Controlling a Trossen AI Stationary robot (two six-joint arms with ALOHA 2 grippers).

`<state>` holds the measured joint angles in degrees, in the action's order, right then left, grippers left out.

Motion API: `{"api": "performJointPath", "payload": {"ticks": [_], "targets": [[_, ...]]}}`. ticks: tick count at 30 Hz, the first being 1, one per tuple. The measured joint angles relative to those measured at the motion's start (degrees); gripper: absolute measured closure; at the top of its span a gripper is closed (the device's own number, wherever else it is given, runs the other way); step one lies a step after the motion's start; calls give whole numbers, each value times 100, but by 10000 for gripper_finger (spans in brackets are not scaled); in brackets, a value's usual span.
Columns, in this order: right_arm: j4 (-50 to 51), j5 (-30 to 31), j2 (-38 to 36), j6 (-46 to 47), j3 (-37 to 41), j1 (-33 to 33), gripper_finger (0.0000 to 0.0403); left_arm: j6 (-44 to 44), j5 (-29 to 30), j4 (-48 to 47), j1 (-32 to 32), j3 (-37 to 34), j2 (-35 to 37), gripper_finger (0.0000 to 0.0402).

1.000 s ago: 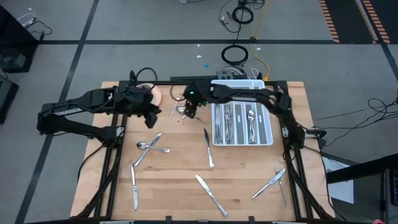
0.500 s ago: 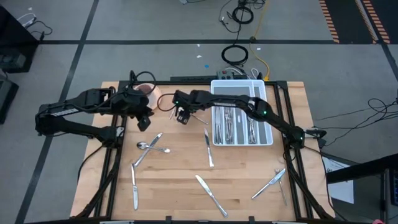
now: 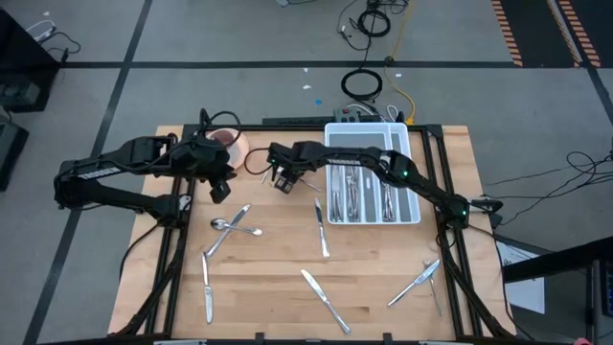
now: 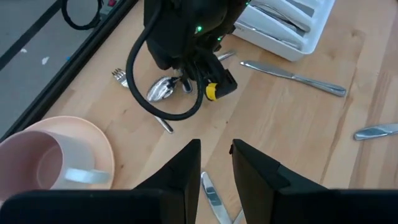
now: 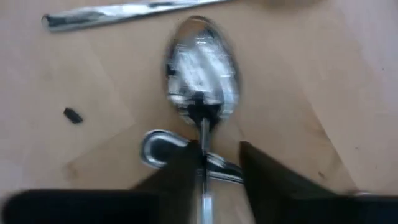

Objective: Sort silverware
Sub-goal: Put the silver spoon into the white silverware tray

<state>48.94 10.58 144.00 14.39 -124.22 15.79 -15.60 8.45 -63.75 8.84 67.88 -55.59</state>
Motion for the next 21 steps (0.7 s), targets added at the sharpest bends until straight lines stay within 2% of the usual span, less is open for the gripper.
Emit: {"api": "performJointPath", "payload": {"ticks": [2,3,7,15,18,21], "targets": [[38,-21,0,-33,0,-5,368,3,0,0,2,0,1,304],[39,-27,0,-39,0,-4,383,3,0,0,2,0,0,304],[79,-180,-38,-10,0,0,395,3,0,2,2,0,0,304],[48,-1188,-647,193,11,-13,401,-22,127,29,2,0,2,304],[24,-1522,-969,343,9,38,402,-89,448,71,2,0,2,304],[25,-2208,-1298,486,10,132,402,-188,891,389,2,0,2,304]]}}
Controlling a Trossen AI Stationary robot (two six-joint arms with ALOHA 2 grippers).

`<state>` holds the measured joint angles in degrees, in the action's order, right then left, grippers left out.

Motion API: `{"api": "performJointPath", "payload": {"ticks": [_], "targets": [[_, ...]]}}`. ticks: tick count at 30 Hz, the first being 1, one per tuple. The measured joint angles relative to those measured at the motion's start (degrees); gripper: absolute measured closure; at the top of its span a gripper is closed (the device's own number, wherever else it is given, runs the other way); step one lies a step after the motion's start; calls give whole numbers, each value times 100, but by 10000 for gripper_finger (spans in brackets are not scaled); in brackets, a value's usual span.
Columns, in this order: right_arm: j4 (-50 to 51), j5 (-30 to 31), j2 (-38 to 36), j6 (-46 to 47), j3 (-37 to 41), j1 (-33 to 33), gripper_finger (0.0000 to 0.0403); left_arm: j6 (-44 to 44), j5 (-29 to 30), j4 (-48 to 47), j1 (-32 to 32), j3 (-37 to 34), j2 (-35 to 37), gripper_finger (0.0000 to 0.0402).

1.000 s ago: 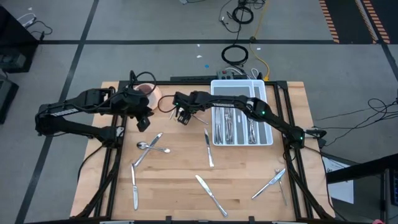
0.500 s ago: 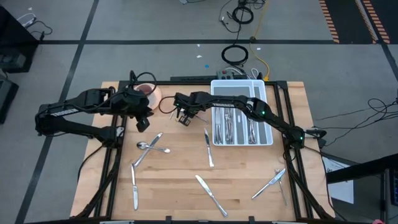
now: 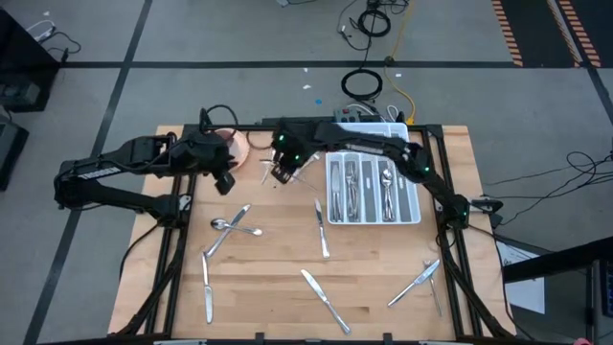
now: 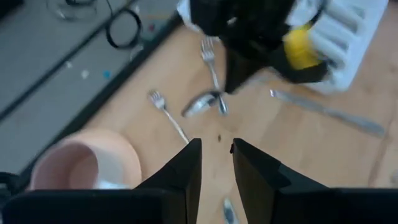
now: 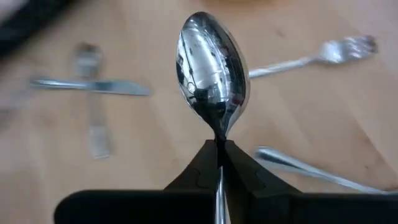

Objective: Sort silverware
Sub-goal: Put the silver spoon into the white silverware tray

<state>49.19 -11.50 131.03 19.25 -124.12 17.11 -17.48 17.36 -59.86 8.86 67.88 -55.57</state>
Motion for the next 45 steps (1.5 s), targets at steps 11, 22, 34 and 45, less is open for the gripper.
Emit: {"api": "performJointPath", "payload": {"ticks": [11,22,34,45], "targets": [[597,-2174,-1360,-668,-1,170,403,2168,103,1411,15,0,-1,304],[552,-2466,-2055,-795,-1,134,403,3513,-274,2456,5,0,-533,253],[738,-2437,-2057,-1109,-1,181,403,3575,-489,2982,1,0,-893,230],[711,-2452,-2057,-1282,-1,393,403,3490,-819,3328,-7,0,-722,230]]}}
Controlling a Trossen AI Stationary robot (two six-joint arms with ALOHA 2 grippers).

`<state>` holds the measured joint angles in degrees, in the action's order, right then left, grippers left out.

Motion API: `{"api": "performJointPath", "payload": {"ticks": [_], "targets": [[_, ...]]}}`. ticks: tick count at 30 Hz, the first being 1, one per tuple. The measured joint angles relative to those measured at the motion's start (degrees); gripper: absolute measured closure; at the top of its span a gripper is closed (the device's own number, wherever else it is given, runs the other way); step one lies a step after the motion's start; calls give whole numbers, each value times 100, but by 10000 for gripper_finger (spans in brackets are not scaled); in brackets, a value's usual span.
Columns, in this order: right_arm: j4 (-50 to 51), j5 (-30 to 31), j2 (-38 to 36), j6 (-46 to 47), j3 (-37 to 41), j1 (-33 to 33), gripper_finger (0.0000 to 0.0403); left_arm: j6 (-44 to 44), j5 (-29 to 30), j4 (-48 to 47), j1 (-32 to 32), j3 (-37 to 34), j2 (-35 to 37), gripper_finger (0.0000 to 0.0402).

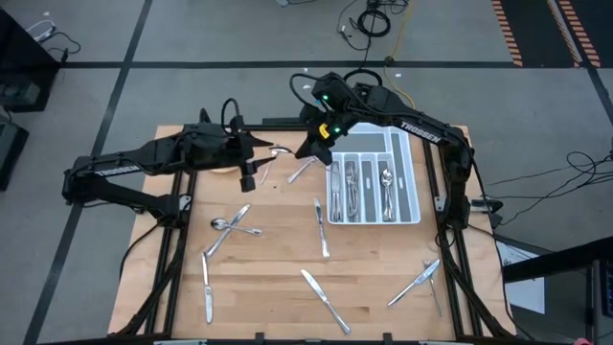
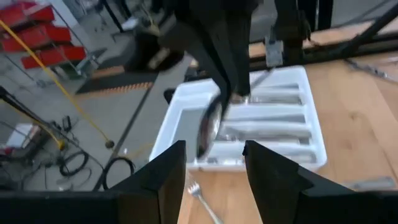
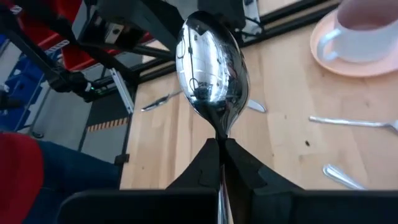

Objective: Sort silverware
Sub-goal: Put the silver spoon into the white silverware tray

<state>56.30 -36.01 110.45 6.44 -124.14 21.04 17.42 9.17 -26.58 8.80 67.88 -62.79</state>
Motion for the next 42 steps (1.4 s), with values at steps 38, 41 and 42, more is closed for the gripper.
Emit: {"api": "performJointPath", "payload": {"ticks": [38,41,42], "targets": [[-70,-6,2,-191,0,3,378,-78,-58,187,22,0,-131,396],[24,0,-67,-349,0,39,346,-353,-11,89,22,0,-131,396],[21,10,-121,-415,0,48,334,-515,19,65,22,-2,-131,396]]}}
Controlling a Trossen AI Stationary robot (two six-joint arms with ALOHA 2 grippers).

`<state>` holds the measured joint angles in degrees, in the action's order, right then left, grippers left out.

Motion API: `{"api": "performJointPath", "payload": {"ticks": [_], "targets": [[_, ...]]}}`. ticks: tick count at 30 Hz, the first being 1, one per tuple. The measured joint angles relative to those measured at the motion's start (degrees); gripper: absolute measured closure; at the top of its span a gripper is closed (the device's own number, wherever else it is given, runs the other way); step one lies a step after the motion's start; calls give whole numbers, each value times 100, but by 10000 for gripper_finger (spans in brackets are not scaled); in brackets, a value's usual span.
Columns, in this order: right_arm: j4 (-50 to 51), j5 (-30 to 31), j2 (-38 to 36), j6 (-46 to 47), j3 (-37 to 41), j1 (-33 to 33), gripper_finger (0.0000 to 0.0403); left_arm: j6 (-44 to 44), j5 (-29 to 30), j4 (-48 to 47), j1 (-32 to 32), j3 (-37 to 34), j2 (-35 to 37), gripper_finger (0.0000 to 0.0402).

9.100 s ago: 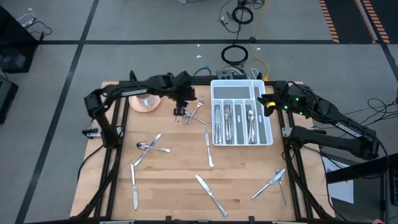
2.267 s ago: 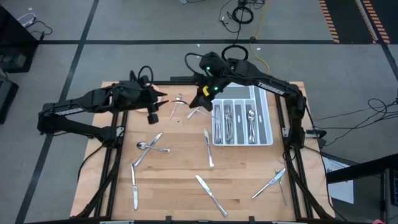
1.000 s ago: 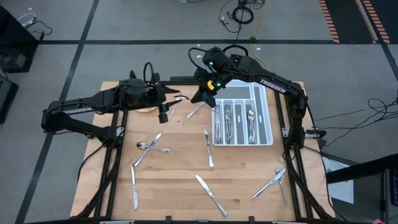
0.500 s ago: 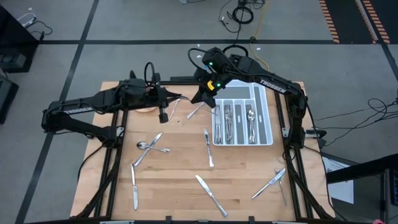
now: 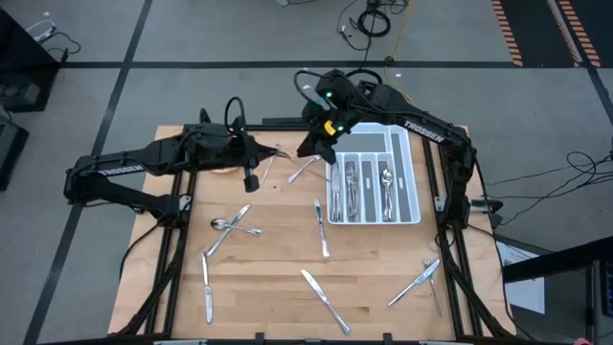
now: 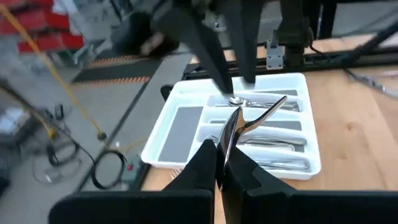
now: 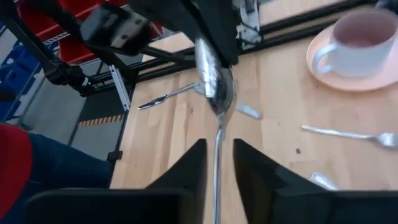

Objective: Sort silverware
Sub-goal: Put the silver spoon into the white silverware tray

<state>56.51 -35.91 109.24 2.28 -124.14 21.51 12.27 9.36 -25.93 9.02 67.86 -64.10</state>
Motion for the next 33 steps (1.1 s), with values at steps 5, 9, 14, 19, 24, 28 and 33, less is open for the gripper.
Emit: {"api": "performJointPath", "payload": {"ticks": [5,9,14,19,24,28,33], "targets": [[-142,475,-332,-728,0,-31,274,-1121,192,24,93,2,0,397],[-144,1334,-447,-1253,0,-189,240,-1996,155,186,175,2,0,397],[-232,1399,-424,-1239,0,-309,223,-2749,-518,351,199,2,-114,397],[-273,1564,-375,-1184,0,-371,228,-3000,-928,375,179,2,-388,397],[-297,1511,-355,-958,0,-369,229,-2998,-935,448,149,0,-717,397],[-103,1525,-277,-875,0,-367,229,-2996,-928,512,151,0,-886,397],[341,1519,-33,-878,0,-393,229,-2987,-923,623,151,0,-935,397]]}}
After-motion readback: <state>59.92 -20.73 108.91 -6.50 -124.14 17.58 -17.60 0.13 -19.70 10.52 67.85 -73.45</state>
